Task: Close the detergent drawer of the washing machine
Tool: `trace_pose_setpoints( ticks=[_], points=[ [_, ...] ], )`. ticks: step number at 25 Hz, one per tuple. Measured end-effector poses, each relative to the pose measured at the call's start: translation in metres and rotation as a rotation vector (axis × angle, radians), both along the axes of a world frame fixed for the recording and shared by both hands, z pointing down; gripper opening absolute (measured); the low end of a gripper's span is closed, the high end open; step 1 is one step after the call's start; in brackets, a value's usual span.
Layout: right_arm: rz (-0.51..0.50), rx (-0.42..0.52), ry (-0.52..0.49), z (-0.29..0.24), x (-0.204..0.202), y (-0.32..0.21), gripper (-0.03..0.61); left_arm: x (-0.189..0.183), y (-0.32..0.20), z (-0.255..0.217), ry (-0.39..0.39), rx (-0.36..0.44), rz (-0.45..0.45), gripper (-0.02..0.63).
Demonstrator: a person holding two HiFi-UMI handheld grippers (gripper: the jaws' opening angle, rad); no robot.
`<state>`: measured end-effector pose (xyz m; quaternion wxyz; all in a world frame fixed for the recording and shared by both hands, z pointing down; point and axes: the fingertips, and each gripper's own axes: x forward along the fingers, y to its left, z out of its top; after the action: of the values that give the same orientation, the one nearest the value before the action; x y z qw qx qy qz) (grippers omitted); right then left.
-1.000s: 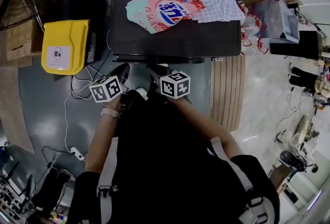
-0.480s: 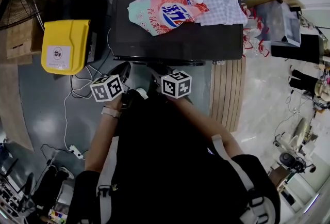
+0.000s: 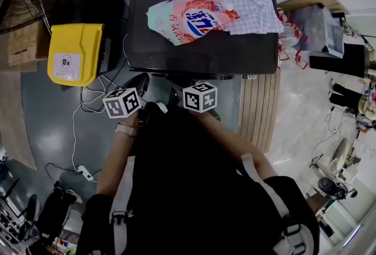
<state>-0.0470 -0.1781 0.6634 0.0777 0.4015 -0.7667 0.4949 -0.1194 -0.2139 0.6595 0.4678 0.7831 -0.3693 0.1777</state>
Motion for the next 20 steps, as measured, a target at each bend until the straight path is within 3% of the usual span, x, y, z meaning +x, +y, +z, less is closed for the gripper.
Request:
trace_pose_setpoints(
  ticks=[7, 20],
  points=[
    [-0.007, -0.004, -0.006, -0.003, 0.005, -0.011, 0.014, 0.003, -0.013, -0.001, -0.037, 0.016, 0.000, 0.011],
    [-0.039, -0.001, 0.000, -0.006, 0.003, -0.009, 0.015, -0.001, -0.008, -0.005, -0.005, 0.028, -0.022, 0.011]
  ],
)
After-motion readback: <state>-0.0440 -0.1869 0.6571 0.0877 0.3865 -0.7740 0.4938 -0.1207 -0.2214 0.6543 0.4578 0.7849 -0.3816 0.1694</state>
